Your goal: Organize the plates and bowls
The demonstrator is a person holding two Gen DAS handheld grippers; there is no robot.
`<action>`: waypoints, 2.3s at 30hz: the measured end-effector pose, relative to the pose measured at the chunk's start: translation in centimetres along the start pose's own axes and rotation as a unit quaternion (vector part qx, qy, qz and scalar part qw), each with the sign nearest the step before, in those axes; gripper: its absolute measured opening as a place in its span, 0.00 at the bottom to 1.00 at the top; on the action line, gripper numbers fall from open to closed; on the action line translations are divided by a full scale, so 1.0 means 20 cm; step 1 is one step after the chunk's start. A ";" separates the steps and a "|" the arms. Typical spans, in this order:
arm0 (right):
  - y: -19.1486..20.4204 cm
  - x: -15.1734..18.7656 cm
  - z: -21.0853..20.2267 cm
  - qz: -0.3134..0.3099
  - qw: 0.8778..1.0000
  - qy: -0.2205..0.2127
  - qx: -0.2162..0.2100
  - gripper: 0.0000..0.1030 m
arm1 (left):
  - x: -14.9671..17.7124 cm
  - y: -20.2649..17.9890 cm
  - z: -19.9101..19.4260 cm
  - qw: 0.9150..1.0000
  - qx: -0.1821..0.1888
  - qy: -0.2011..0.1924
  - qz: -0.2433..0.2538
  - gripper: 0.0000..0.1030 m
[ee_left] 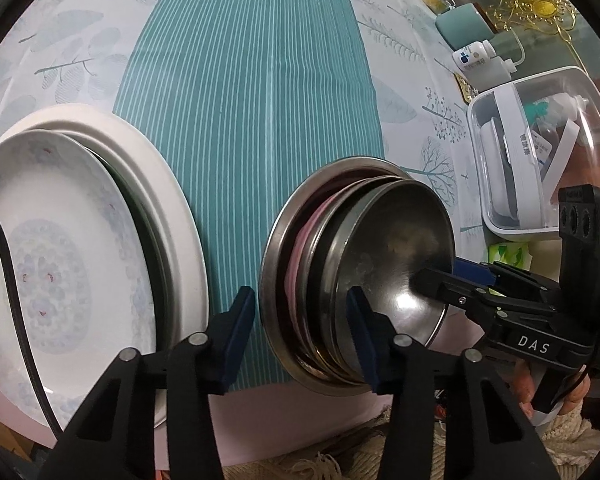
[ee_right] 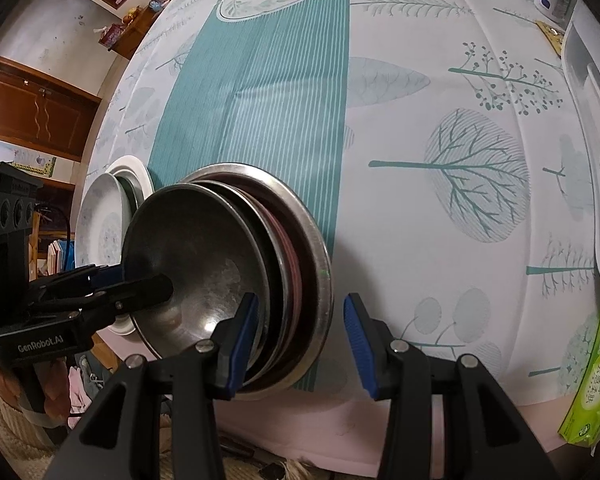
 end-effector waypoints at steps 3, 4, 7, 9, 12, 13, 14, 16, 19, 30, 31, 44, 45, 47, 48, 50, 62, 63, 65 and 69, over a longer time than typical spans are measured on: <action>0.00 0.00 0.01 -0.001 1.000 0.006 0.000 0.43 | 0.00 0.00 0.02 1.000 0.002 0.006 0.001 0.36; -0.01 0.01 0.01 -0.001 1.000 0.009 0.000 0.43 | 0.00 0.00 0.02 1.000 0.001 0.007 0.002 0.36; -0.01 0.01 0.02 -0.001 1.000 0.012 0.002 0.43 | 0.00 0.00 0.03 1.000 -0.001 0.009 0.002 0.34; -0.01 0.01 0.02 0.001 1.000 0.013 -0.001 0.43 | 0.00 0.00 0.03 1.000 0.002 0.012 -0.001 0.33; 0.00 0.01 0.03 0.001 1.000 0.015 -0.004 0.41 | 0.01 0.00 0.04 1.000 0.003 0.014 0.000 0.33; 0.00 0.01 0.03 0.000 1.000 0.015 -0.006 0.39 | 0.01 0.00 0.04 1.000 0.004 0.014 0.001 0.33; 0.01 0.01 0.04 0.000 1.000 0.016 -0.007 0.38 | 0.01 0.00 0.04 1.000 0.003 0.015 0.001 0.33; 0.01 0.01 0.04 -0.001 1.000 0.018 -0.009 0.35 | 0.01 0.00 0.04 1.000 0.002 0.014 0.002 0.33; 0.01 0.01 0.05 -0.003 1.000 0.018 -0.004 0.35 | 0.01 0.00 0.04 1.000 0.002 0.015 0.003 0.33; 0.00 0.03 0.05 0.033 0.999 0.033 -0.016 0.33 | 0.04 0.00 0.04 1.000 -0.011 0.021 0.001 0.33; 0.00 0.03 0.04 0.033 0.999 0.034 -0.017 0.33 | 0.04 0.00 0.03 1.000 -0.012 0.019 0.000 0.33; 0.05 0.07 -0.09 0.010 1.000 0.020 -0.017 0.33 | 0.10 -0.02 -0.12 1.000 -0.019 -0.011 -0.005 0.33; 0.06 0.08 -0.10 0.007 1.000 0.019 -0.017 0.33 | 0.12 -0.02 -0.14 1.000 -0.020 -0.014 -0.007 0.33; 0.07 0.09 -0.12 -0.001 1.000 0.018 -0.016 0.33 | 0.15 -0.02 -0.17 0.999 -0.023 -0.020 -0.011 0.33; 0.08 0.09 -0.12 -0.005 1.000 0.017 -0.017 0.33 | 0.16 -0.01 -0.18 0.999 -0.024 -0.023 -0.015 0.33; 0.11 0.11 -0.14 -0.016 1.000 0.017 -0.018 0.33 | 0.19 0.00 -0.21 0.999 -0.027 -0.028 -0.022 0.33; 0.38 0.16 -0.09 -0.080 0.995 0.036 -0.041 0.33 | 0.38 0.23 -0.40 0.994 -0.043 -0.057 -0.080 0.33; 0.40 0.16 -0.09 -0.083 0.995 0.037 -0.041 0.33 | 0.39 0.26 -0.41 0.994 -0.043 -0.059 -0.083 0.33; 0.45 0.16 -0.07 -0.091 0.994 0.040 -0.039 0.33 | 0.40 0.30 -0.42 0.993 -0.042 -0.061 -0.087 0.33; 0.54 0.14 -0.03 -0.096 0.994 0.043 -0.035 0.33 | 0.39 0.40 -0.46 0.993 -0.039 -0.065 -0.091 0.33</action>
Point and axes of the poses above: each gripper's, at about its wrist camera, not at the fingertips, and z roughly the way its jaws point, y to its left, x to its underside, the point moved 8 cm from there along z, roughly the way its jaws point, and after that the axes turned 14 degrees about -x, right-handed, at the moved point
